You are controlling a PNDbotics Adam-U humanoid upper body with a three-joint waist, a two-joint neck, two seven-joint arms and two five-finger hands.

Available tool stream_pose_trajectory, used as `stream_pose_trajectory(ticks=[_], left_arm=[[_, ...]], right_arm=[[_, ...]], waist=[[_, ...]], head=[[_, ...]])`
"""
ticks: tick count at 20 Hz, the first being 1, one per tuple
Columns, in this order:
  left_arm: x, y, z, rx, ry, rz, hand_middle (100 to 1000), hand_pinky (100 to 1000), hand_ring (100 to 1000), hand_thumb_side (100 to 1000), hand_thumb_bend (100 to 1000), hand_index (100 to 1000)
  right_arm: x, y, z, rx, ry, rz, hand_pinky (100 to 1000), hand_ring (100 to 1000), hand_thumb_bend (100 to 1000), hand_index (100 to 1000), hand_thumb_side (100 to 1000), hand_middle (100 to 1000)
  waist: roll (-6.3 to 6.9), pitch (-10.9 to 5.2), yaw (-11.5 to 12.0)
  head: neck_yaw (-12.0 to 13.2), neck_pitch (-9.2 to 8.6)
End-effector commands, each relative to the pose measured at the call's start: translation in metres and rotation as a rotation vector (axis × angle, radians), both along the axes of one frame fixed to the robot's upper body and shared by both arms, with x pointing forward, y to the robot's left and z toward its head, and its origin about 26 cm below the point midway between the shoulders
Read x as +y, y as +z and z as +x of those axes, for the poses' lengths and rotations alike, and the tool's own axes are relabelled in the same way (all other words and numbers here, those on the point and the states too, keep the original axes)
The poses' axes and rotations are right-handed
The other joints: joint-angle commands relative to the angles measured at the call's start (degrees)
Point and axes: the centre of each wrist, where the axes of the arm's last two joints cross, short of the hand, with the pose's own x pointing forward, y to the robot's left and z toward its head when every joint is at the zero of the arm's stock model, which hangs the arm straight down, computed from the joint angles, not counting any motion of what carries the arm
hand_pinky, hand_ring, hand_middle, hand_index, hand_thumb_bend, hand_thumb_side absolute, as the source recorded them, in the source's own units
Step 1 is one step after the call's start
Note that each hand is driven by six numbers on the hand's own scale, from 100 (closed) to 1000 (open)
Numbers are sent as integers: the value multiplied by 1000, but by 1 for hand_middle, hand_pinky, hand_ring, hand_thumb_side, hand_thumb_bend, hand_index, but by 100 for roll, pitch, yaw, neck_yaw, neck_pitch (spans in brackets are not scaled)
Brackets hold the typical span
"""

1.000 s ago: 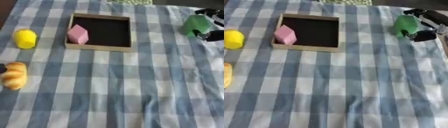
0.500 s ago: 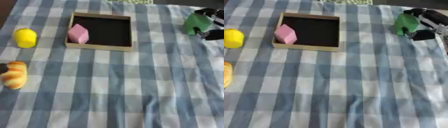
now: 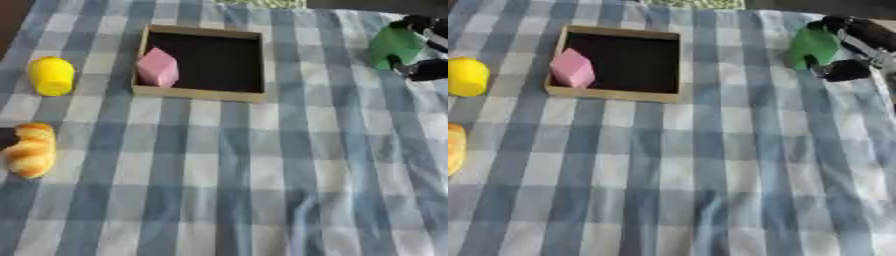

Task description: Pick up objects on the table and place them in the box.

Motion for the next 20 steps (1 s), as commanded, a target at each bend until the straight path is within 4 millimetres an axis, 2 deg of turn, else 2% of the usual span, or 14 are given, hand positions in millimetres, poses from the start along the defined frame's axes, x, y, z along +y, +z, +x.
stream_pose_trajectory(ticks=[1,5,12,16,20], left_arm=[[0,3,0,-10,-5,11,804,1000,870,569,100,841],[0,2,-1,-3,-9,10,805,1000,871,571,100,841],[0,2,-2,9,-12,4,806,1000,871,569,100,841],[0,1,-2,15,-13,2,807,1000,871,569,100,841],[-1,1,-2,23,-22,2,807,1000,871,571,100,840]], right_arm=[[-7,15,-6,-71,-7,11,925,1000,100,818,416,286],[-7,23,-10,-127,27,43,916,1000,100,806,360,241],[9,58,-21,-222,158,48,887,986,100,776,311,201],[40,83,-24,-234,300,28,895,988,100,784,270,212],[87,100,-21,-175,490,6,898,987,100,787,261,223]], waist=[[-42,-81,-20],[-54,-137,-62],[-86,-257,-141],[-111,-324,-158],[-147,-382,-160]], head=[[9,-56],[20,-21],[2,52],[-29,122],[-50,177]])
